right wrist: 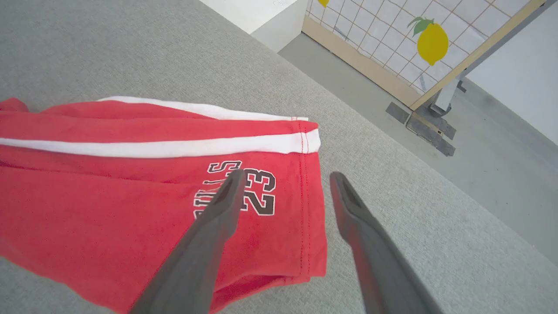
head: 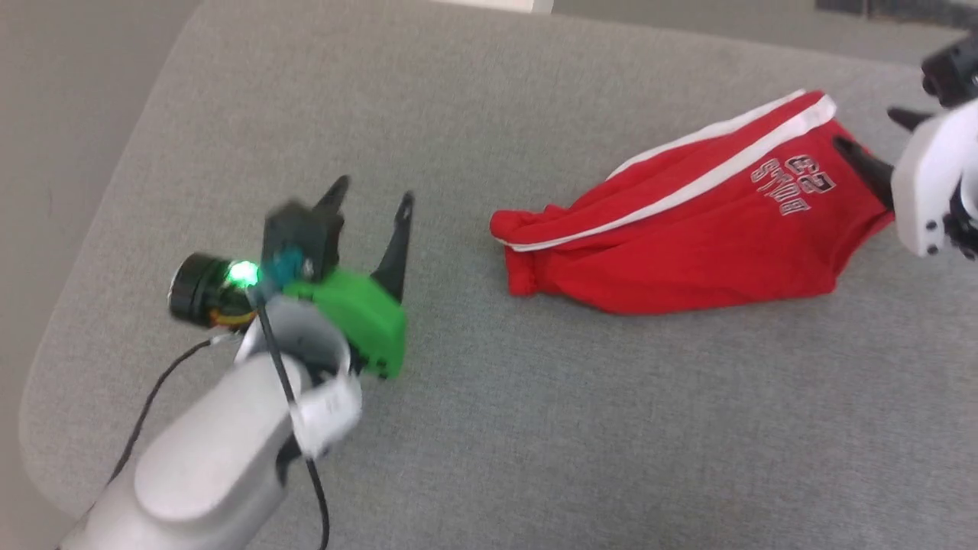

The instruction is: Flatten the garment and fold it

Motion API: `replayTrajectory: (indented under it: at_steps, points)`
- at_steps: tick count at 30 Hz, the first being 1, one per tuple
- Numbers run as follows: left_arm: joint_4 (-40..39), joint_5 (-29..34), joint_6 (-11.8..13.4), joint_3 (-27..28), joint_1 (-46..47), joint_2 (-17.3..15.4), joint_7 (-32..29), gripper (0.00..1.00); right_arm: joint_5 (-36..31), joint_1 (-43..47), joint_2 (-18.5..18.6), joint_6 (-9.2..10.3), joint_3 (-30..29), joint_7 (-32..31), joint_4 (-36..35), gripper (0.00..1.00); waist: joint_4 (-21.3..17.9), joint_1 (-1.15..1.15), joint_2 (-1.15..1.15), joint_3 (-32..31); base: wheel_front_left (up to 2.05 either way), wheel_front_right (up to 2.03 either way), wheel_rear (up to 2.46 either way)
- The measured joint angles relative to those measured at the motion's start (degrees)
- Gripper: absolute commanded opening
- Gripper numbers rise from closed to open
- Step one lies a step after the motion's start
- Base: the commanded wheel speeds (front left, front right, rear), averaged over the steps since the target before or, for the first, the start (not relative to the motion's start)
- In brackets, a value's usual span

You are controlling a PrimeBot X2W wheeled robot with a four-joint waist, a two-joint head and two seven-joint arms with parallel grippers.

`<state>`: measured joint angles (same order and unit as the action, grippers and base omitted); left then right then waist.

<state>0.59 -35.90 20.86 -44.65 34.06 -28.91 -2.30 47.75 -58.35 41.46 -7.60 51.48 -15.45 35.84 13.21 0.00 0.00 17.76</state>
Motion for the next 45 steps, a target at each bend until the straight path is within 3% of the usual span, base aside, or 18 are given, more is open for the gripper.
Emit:
replayTrajectory:
  at_steps: [6, 13, 26, 32, 33, 34, 35, 45]
  points:
    - [0.26, 10.07, 2.98, -4.65, -3.34, -3.34, 6.64, 1.0, 4.6, 2.14, 1.16, 0.0, -1.09, -4.72, 2.52, 1.0, 0.49, 0.0, 0.0, -1.22, 0.0, 0.0, 0.0]
    - [-0.19, 14.9, 5.92, -6.94, -6.54, -4.05, 11.99, 1.0, 8.32, 2.1, 1.8, 0.0, -4.26, -10.61, 5.76, 1.0, 2.22, 0.0, 0.0, 0.48, 0.0, 0.0, 0.0]
    - [-0.96, 16.24, 8.49, -7.89, -8.83, -2.02, 14.57, 1.0, 8.47, 1.67, 1.53, 0.0, -8.64, -16.88, 12.39, 1.0, 5.81, 0.0, 0.0, 4.59, 0.0, 0.0, 0.0]
    - [-0.66, 16.16, 8.65, -7.68, -8.83, -1.83, 15.01, 1.0, 9.48, 1.66, 1.91, 0.08, -9.22, -20.01, 9.65, 1.0, 6.91, 0.0, 0.0, 5.93, 0.0, 0.0, 0.0]
    - [-0.56, 16.12, 8.65, -7.62, -8.83, -1.83, 15.02, 1.0, 9.48, 1.8, 2.23, 0.21, -9.09, -20.46, 8.68, 0.96, 6.97, 0.0, 0.0, 6.08, 0.0, 0.0, 0.0]
    - [-0.49, 16.06, 8.65, -7.58, -8.83, -1.83, 15.02, 1.0, 9.49, 1.95, 2.48, 0.51, -9.02, -20.65, 7.89, 0.45, 6.99, 0.0, 0.0, 6.16, 0.0, 0.0, 0.0]
    - [-0.38, 15.99, 8.65, -7.54, -8.83, -1.85, 15.02, 1.0, 9.49, 2.16, 2.7, 0.57, -8.96, -20.86, 6.92, 0.0, 6.98, 0.0, 0.0, 6.22, 0.0, 0.0, 0.0]
    - [0.81, 15.14, 8.44, -7.65, -8.79, -1.83, 14.47, 1.0, 7.49, 4.81, 1.77, 0.53, -8.92, -17.82, 3.18, 0.0, 5.92, 0.0, 0.0, 4.76, 0.0, 0.0, 0.0]
